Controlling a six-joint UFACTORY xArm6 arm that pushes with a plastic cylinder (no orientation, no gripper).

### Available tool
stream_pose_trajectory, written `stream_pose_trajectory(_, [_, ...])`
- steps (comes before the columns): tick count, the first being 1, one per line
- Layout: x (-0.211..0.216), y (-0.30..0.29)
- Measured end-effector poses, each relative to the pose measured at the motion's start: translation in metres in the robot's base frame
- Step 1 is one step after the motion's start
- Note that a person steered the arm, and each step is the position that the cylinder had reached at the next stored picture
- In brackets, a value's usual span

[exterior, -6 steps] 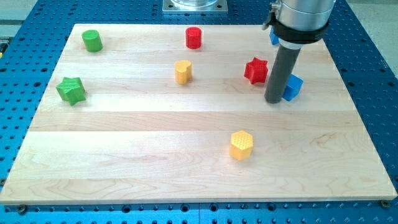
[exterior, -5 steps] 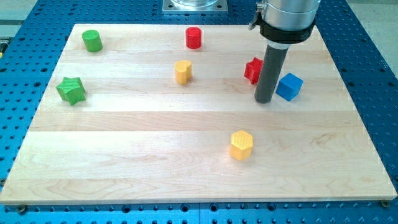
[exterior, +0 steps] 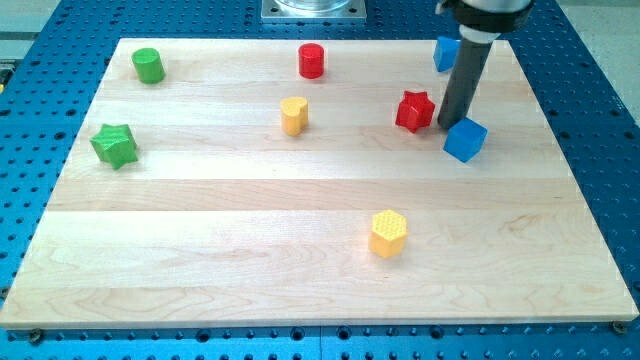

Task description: Move the red star right to the green star

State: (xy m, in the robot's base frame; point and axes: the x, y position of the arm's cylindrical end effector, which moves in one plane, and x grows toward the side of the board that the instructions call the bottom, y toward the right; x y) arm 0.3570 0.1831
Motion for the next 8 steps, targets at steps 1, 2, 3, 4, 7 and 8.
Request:
stream_pose_trajectory(1, [-0.006, 0.011])
stream_pose_trajectory(2, [-0.01, 0.015])
stream_pose_trajectory(3, [-0.01, 0.002])
stream_pose_trajectory(4, [-0.008, -0.023])
stream_pose_trajectory(7, [0.009, -0.15])
stream_pose_trajectory(8, [0.073, -0.191])
